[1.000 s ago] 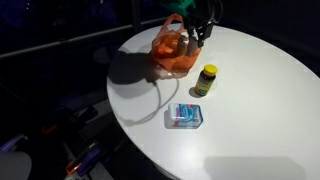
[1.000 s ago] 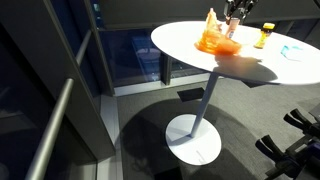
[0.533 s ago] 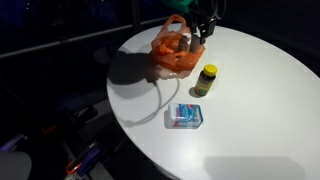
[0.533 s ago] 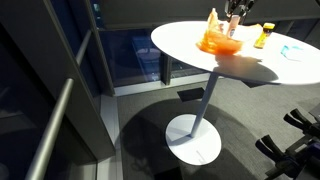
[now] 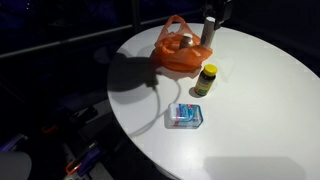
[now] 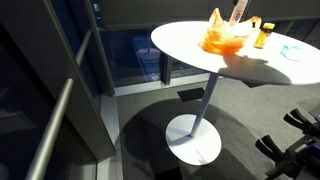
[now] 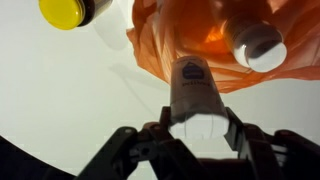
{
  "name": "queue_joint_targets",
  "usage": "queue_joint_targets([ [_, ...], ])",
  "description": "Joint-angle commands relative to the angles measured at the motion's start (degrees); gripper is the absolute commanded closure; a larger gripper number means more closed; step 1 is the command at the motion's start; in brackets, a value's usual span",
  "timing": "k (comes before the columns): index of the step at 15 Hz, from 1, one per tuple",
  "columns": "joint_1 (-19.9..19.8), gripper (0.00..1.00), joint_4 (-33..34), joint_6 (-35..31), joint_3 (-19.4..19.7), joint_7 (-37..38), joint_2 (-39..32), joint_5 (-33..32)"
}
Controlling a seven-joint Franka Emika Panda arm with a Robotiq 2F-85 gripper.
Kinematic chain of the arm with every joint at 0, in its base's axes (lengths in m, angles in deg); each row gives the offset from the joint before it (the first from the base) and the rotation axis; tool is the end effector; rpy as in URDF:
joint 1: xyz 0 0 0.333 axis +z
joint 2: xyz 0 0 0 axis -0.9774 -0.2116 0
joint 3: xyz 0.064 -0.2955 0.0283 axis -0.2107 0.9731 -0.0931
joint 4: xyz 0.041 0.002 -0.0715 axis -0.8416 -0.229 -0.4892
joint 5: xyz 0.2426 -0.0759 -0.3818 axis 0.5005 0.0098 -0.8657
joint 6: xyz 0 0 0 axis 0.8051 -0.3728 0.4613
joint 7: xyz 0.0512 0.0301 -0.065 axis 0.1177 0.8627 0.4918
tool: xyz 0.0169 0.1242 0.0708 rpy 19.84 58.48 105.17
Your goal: Remove the white bottle from the orange plastic bag and put it on the table
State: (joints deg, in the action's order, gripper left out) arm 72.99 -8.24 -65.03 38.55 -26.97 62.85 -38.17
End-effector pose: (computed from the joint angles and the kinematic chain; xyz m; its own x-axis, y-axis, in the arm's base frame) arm 0.7251 -0.1739 0.3234 0.8520 -0.4446 0.2766 -0.4692 -0.8827 0.0264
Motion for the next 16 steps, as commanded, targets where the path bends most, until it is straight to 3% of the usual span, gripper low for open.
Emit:
queue_joint_targets([
  [1, -1.5, 0.73, 3.7, 3.1, 0.8, 0.3, 0.3, 1.3],
  [5, -2.6, 0.73, 5.6, 3.8, 2.4, 1.5, -0.8, 0.4],
  [16, -2.8, 0.73, 3.0, 2.9, 4.1, 2.6, -5.5, -0.1],
])
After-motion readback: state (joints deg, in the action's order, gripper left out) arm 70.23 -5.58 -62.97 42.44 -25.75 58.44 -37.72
